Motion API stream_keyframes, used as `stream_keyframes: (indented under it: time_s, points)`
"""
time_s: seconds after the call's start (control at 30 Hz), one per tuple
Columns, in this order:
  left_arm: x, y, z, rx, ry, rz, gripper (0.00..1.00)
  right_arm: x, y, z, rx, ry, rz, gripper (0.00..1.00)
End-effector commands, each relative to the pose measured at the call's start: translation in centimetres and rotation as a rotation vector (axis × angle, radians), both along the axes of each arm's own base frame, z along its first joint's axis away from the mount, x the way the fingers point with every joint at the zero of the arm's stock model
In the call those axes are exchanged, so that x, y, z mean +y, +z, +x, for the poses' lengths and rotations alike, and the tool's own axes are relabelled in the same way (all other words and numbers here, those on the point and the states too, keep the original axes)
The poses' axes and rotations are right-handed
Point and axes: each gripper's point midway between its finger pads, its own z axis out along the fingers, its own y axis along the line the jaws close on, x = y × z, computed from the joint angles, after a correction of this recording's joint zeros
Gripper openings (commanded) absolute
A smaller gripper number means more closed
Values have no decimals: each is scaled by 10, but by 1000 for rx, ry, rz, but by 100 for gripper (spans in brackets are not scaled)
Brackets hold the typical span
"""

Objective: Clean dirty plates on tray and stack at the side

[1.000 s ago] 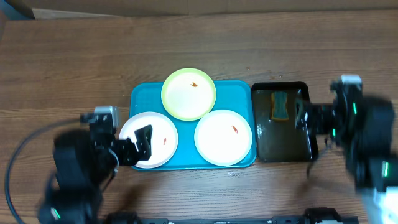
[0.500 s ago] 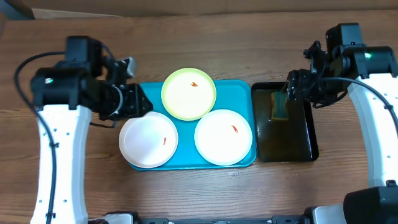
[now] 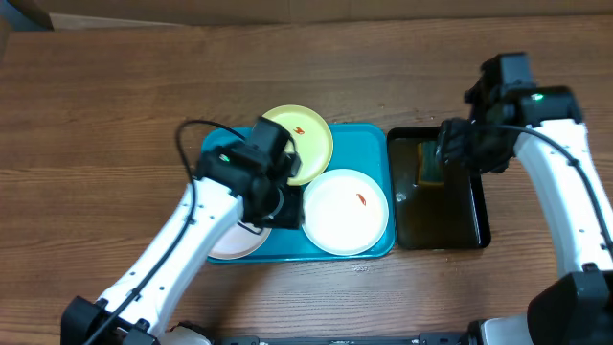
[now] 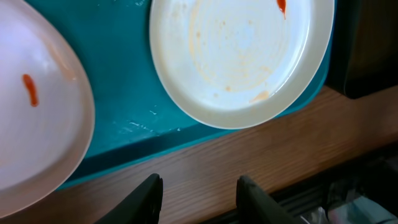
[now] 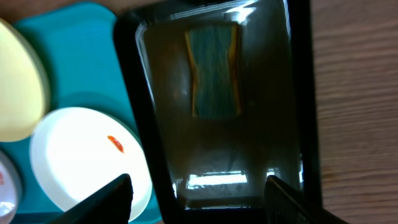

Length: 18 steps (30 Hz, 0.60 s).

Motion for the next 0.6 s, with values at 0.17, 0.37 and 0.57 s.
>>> stream_keyframes:
  time_s: [0.17,0.37,0.57]
  points:
    - [9,-37,7,-59,177,164,37,6,-60,12,-64,1,-40,66]
    - [3,-53,15,-59,177,161,38,-4,-88,21,-119,-9,-101,68]
    - [-1,-62,20,-58,177,162,41,-9,-110,23,-171,-20,-126,68]
